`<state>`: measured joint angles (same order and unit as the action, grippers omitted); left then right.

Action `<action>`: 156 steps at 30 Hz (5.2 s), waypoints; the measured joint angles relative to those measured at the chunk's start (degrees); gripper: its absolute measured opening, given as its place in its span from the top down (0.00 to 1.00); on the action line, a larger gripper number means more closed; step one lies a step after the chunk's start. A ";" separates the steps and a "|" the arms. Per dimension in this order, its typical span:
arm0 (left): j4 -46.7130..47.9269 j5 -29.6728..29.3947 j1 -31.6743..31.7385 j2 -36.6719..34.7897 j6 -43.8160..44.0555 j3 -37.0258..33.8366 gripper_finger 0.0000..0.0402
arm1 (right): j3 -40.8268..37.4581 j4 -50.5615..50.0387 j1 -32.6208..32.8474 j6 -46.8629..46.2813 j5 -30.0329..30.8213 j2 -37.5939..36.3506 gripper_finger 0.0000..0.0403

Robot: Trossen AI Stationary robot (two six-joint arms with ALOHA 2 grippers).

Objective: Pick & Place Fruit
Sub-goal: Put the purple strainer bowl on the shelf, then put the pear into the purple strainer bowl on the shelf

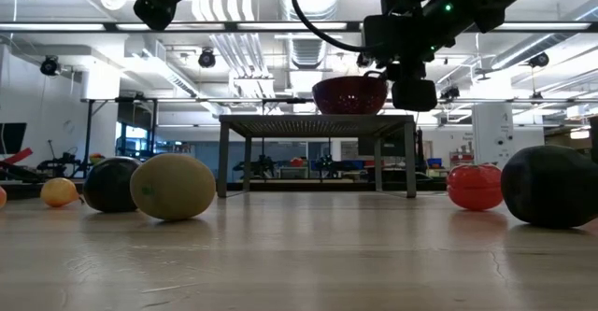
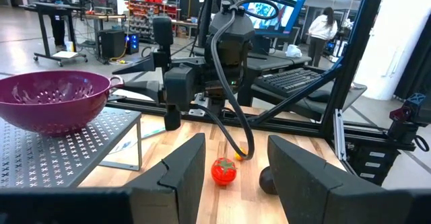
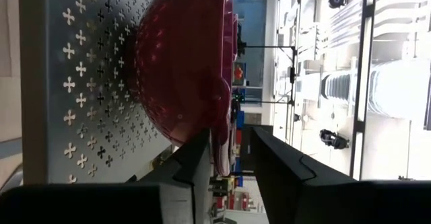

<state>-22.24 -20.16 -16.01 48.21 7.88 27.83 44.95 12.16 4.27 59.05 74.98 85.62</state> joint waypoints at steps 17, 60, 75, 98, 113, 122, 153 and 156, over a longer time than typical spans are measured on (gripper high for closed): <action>0.00 -0.02 -0.02 0.00 -0.02 0.00 0.58 | 0.00 0.11 0.67 0.00 0.04 0.00 0.61; 0.39 -0.02 0.00 0.00 -2.93 0.00 0.58 | 0.04 0.39 9.09 -0.74 7.85 -0.34 0.62; 0.39 -0.02 0.00 0.00 -2.88 0.00 0.58 | 0.04 0.36 15.27 -9.02 13.34 -0.61 0.65; 0.42 -0.02 0.00 0.00 -1.25 0.00 0.58 | 0.04 0.35 25.94 -44.05 11.07 -0.61 0.73; 0.44 -0.04 0.00 0.00 -1.24 0.00 0.58 | 0.22 -7.76 27.02 -65.08 -24.63 -10.23 0.88; 0.46 -0.02 0.00 0.00 -1.22 0.00 0.58 | -0.55 -32.10 27.61 -89.99 -40.88 -15.82 0.92; 1.33 -0.04 0.00 0.00 -1.23 0.00 0.58 | -0.04 -23.25 25.95 -81.24 -26.01 -13.31 0.62; 1.33 -0.02 0.00 0.00 -1.22 0.00 0.58 | 0.04 -22.04 25.81 -82.13 -30.86 -13.33 0.59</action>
<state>-20.91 -20.18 -16.01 48.21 6.66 27.83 44.99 -9.87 30.08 -23.08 44.11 72.29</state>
